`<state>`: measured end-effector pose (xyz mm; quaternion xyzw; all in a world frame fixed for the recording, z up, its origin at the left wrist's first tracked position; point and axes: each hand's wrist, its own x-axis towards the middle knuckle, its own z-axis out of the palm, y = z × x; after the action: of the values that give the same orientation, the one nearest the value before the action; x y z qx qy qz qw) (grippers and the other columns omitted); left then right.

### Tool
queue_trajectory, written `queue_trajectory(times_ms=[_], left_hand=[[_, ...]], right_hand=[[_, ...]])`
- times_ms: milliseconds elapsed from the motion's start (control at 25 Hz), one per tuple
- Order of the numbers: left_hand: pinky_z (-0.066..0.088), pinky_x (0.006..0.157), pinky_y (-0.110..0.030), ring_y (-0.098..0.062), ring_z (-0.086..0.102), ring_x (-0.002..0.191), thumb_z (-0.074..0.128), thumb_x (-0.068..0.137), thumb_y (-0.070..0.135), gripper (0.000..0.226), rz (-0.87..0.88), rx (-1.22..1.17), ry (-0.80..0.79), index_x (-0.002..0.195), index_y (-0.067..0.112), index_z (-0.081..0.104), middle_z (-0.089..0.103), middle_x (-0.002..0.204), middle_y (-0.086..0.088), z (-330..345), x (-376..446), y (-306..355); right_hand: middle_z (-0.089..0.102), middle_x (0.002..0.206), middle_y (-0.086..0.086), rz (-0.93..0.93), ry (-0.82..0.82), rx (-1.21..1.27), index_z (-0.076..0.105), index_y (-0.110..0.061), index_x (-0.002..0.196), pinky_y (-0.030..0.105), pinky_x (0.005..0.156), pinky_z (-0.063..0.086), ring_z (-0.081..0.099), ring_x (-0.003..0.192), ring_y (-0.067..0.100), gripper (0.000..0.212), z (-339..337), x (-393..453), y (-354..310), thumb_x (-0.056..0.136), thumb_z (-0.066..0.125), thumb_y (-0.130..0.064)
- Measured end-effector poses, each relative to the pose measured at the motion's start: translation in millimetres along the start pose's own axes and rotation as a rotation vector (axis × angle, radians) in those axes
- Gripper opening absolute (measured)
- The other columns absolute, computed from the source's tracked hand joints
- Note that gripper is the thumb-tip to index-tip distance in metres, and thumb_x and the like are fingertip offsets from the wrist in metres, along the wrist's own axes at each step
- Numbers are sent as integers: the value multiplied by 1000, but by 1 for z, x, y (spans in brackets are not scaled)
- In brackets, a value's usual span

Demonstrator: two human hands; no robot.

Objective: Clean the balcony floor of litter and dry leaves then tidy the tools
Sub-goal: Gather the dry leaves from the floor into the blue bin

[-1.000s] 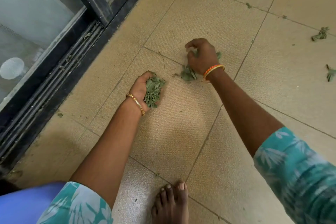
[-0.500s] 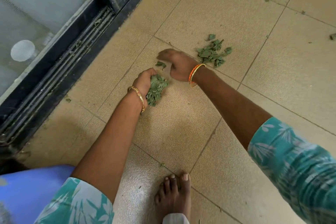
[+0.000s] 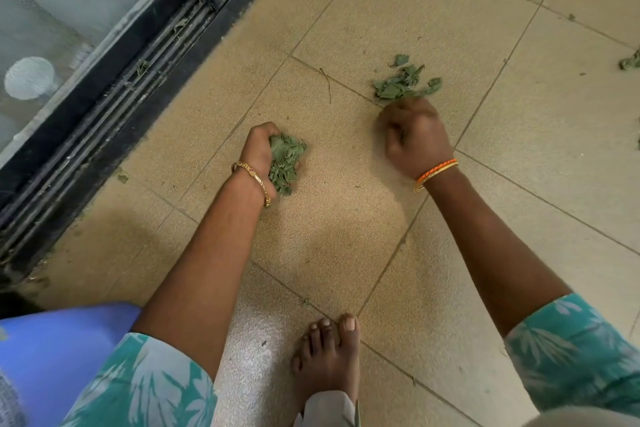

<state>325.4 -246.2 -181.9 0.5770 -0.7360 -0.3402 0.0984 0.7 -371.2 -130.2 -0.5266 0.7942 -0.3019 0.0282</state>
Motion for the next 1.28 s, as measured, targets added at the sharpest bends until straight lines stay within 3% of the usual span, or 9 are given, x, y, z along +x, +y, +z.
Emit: queue_trajectory(times_ms=[80, 200, 320, 520, 600, 760, 1040, 1160, 1280], left_hand=[[51, 49, -39, -33, 70, 62, 21, 104, 32, 30, -211, -377, -167, 97, 24, 49, 73, 79, -11, 0, 102, 23], [54, 47, -42, -29, 63, 45, 40, 93, 49, 35, -753, -881, -641, 92, 19, 58, 68, 86, -11, -52, 235, 104], [42, 34, -19, -18, 58, 43, 32, 92, 26, 38, -712, -1061, -565, 76, 1, 56, 62, 73, -13, -62, 267, 159], [55, 47, -27, -21, 63, 57, 37, 91, 23, 32, -702, -1160, -618, 81, 0, 56, 64, 70, -13, -57, 243, 166], [53, 54, -25, -21, 64, 54, 37, 91, 24, 31, -719, -1119, -612, 79, 2, 57, 65, 68, -10, -60, 251, 169], [44, 35, -19, -20, 63, 46, 34, 94, 22, 32, -684, -1073, -663, 82, 1, 55, 62, 75, -12, -60, 241, 173], [41, 35, -16, -25, 70, 69, 30, 97, 25, 42, -634, -1004, -721, 98, -7, 58, 66, 103, -21, -53, 236, 181], [43, 37, -20, -31, 66, 87, 32, 95, 21, 32, -615, -1027, -754, 105, 1, 54, 61, 115, -21, -51, 234, 183], [48, 46, -21, -26, 68, 77, 32, 93, 20, 29, -561, -1019, -801, 95, 8, 58, 66, 88, -12, -47, 232, 183]], right_hand=[[64, 95, 16, 160, 74, 60, 69, 0, 91, 29, 81, 44, 56, 95, 31, 29, -8, 4, 9, 74, 47, -7], [51, 125, 17, 352, -8, 122, 59, -1, 119, 33, 100, 40, 45, 120, 30, 49, -18, 20, 25, 75, 50, -20], [28, 146, 13, 511, -282, 30, 39, -8, 139, 39, 109, 31, 26, 135, 29, 76, -30, 37, 35, 78, 67, -43], [31, 141, 15, 563, -389, -213, 40, -8, 136, 47, 104, 36, 29, 129, 33, 98, -27, 23, 13, 63, 70, -67], [37, 135, 17, 518, -301, -211, 44, -9, 133, 44, 101, 38, 34, 125, 33, 85, -18, 6, 7, 68, 73, -55], [52, 116, 19, 383, -126, -127, 62, -7, 118, 35, 85, 43, 49, 109, 36, 34, 0, -10, 3, 85, 65, -16], [62, 100, 19, 444, 119, 145, 71, -3, 102, 27, 79, 48, 62, 88, 27, 22, -22, -15, -5, 81, 67, -3], [63, 98, 8, 424, 9, 191, 72, -8, 102, 16, 77, 48, 59, 85, 13, 21, -34, -15, -22, 84, 63, -1], [70, 81, 0, 446, -128, 291, 74, -10, 90, 1, 63, 43, 59, 69, 1, 15, -30, -20, -38, 79, 69, -2]])
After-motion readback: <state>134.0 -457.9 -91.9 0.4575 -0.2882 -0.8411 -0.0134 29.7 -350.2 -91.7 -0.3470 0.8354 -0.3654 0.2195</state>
